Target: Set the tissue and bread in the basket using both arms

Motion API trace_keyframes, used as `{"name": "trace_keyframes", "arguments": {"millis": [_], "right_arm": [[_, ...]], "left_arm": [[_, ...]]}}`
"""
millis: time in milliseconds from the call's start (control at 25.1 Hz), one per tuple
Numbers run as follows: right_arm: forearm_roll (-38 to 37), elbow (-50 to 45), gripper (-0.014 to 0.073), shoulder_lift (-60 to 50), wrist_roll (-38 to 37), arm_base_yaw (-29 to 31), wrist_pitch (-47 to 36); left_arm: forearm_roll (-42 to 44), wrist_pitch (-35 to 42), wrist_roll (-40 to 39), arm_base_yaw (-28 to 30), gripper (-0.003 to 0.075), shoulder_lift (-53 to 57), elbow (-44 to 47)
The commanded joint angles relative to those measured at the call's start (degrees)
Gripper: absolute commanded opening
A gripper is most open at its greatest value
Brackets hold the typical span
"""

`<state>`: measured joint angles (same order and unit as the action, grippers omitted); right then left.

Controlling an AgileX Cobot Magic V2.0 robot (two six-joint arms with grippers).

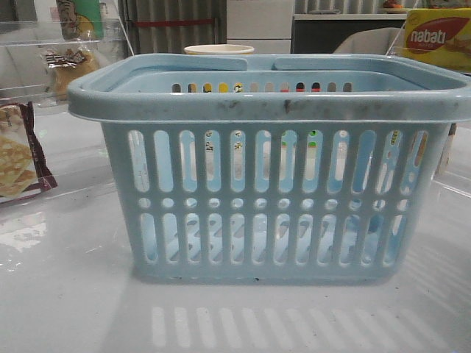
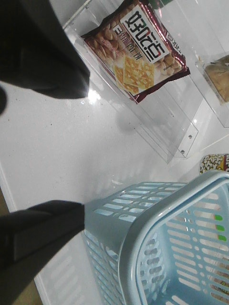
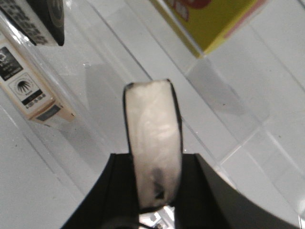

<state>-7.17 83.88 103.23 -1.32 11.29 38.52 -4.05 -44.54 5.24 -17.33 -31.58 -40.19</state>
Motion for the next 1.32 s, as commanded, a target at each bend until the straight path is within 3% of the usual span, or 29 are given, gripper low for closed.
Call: {"name": "trace_keyframes", "arguments": {"millis": [0, 199, 399, 717, 917, 1156, 1275], "right_arm": [[0.64, 2.24, 0.0142, -7.93, -0.16, -0.92, -0.61], [1.75, 2.24, 0.0142, -17.47, -0.16, -8.29, 2.81], [2.21, 1.95, 0.0142, -23.78, -0.16, -22.18, 6.02], [6.68, 0.31, 0.0145, -20.36, -0.16, -41.84, 8.37], [5.89, 0.07, 0.0365, -17.19, 0.02, -43.8, 8.44], [3.82, -0.66, 0.036, -21.23, 0.18, -43.74, 7.74], [3.82, -2.23, 0.0402, -23.17, 0.18, -43.74, 5.25]], "left_arm": [[-0.68, 4.02, -0.24, -0.34, 0.0504, -0.5, -1.62], [-0.68, 4.02, -0.24, -0.34, 0.0504, -0.5, -1.62], [-0.68, 4.02, -0.24, -0.34, 0.0504, -0.5, -1.62], [-0.68, 4.02, -0.24, -0.34, 0.0504, -0.5, -1.62], [-0.68, 4.02, -0.24, -0.34, 0.0504, -0.5, -1.62], [-0.68, 4.02, -0.24, -0.34, 0.0504, -0.5, -1.62], [-0.68, 4.02, -0.24, -0.34, 0.0504, -0.5, -1.62]]}}
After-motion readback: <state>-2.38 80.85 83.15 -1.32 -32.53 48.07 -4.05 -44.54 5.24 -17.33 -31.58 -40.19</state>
